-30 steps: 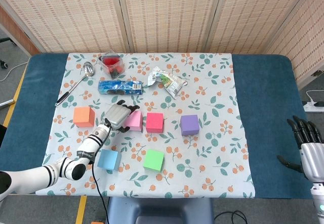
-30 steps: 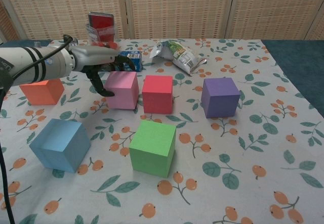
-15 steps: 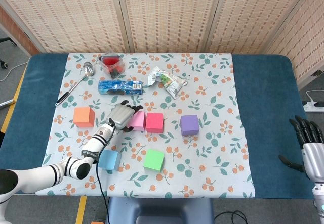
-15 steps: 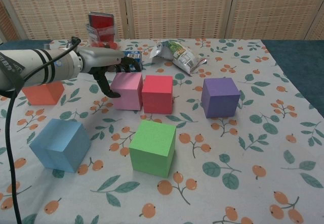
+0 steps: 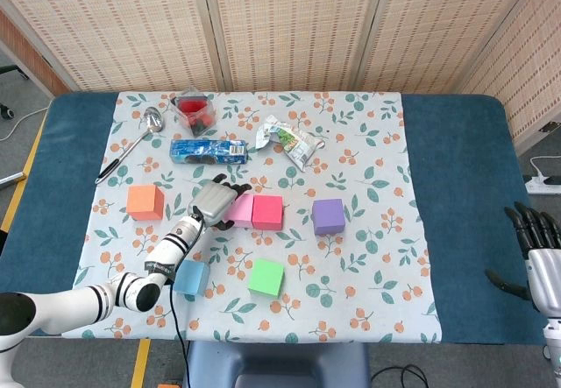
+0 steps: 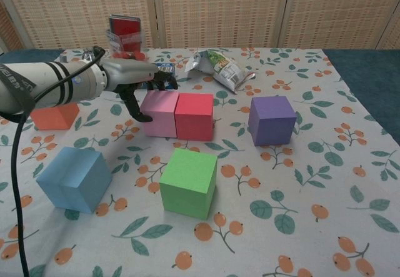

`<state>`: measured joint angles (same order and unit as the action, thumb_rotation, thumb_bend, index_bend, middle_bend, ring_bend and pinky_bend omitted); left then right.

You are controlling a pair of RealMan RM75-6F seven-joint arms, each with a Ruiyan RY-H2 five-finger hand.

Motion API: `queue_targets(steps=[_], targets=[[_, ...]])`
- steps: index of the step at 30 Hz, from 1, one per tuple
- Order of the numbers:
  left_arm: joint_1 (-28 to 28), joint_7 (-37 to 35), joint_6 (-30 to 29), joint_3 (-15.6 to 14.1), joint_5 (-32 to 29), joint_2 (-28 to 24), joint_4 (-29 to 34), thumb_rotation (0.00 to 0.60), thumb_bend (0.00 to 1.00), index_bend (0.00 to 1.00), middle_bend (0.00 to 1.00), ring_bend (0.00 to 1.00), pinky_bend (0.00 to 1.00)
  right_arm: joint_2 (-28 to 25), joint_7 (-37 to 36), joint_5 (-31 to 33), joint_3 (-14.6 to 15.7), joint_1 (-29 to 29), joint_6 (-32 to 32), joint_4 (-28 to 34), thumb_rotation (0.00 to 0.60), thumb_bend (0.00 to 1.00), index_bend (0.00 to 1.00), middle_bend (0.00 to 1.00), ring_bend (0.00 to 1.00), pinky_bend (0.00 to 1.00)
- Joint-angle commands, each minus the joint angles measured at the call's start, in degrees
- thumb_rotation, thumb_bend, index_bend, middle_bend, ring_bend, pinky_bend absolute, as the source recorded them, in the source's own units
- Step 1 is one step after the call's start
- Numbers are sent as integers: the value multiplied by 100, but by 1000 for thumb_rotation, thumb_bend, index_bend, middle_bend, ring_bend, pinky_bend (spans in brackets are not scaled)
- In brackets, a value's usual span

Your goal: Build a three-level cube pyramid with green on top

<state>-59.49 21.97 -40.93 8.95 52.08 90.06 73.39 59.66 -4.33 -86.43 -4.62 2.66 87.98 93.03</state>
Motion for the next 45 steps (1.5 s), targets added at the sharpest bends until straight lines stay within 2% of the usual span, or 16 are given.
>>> queue_targets(steps=[1, 32, 38, 45], targets=[[-9, 14, -16, -5, -9, 22, 5, 600, 308, 146, 418, 389, 119, -1, -5, 0, 2, -2, -1, -5, 600, 0, 0, 0, 0, 0], [-170, 309, -51, -3, -411, 149, -27, 600, 309, 117, 403, 389, 116, -14, -103, 41, -2, -64, 27, -75, 600, 0, 0, 0, 0, 0], [-198, 334, -12, -16, -525, 116, 40, 600, 317, 3, 269, 333, 127, -12, -120, 29, -2, -87, 64, -83, 600, 0, 0, 0, 0, 0], [-213, 405, -74, -42, -620, 84, 136, 600, 331, 0, 155, 278, 132, -11, -150, 1, 3, -108, 99, -96, 600, 0, 0, 0, 0, 0]])
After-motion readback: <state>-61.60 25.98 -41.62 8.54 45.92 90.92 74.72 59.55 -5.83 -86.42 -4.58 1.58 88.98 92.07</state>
